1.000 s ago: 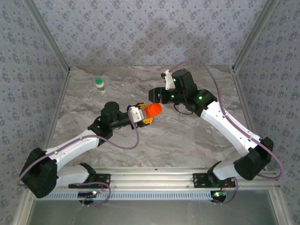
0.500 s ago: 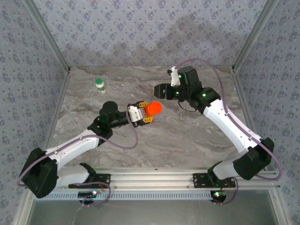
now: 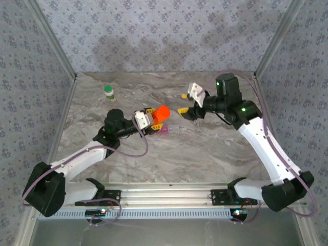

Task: Sort the pills into containers

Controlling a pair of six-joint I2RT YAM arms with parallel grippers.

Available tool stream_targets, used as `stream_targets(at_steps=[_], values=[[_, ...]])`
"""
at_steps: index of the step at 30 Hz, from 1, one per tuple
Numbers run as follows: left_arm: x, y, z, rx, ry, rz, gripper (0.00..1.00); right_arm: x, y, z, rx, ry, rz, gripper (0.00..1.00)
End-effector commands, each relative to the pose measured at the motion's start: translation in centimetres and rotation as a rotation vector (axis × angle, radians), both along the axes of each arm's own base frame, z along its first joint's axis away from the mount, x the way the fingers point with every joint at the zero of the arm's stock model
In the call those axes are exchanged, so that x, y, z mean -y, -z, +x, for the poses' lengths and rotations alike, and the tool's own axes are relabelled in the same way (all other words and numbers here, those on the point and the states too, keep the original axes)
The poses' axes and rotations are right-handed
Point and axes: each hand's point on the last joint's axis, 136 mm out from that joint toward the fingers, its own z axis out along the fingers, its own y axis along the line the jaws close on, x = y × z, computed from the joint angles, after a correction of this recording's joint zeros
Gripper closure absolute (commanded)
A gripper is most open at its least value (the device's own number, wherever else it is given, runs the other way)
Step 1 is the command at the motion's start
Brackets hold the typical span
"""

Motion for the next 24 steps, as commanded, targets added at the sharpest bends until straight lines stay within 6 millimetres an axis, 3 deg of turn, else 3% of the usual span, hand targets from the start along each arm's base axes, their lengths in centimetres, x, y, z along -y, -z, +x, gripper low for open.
stream_targets(at_steps=[1, 4, 8, 14, 20, 24], values=[[0.2, -0.1, -1.1, -0.005, 0.066, -0.009, 1.0, -0.6, 0.5, -5.2, 0.262, -0.377, -0.086, 0.35], [0.5, 0.6, -1.7, -0.026, 0.113, 0.022, 1.0, -1.0, 1.3, -6.3, 0.262, -0.47, -0.188, 0.35], [0.6, 1.1, -1.9, -0.037, 0.129, 0.036, 1.0, -1.9, 3.5, -5.9, 0.265, -0.509, -0.382, 0.32], [0.9, 1.7, -2.1, -0.057, 0.153, 0.059, 1.0, -3.6, 2.7, -5.4, 0.322, -0.541, -0.402, 0.31], [0.9, 2.0, -2.1, -0.064, 0.16, 0.067, 1.0, -4.3, 3.4, -4.9, 0.347, -0.566, -0.48, 0.31], [1.0, 2.1, -2.1, -0.07, 0.164, 0.067, 1.0, -4.6, 3.7, -5.5, 0.324, -0.611, -0.493, 0.31]])
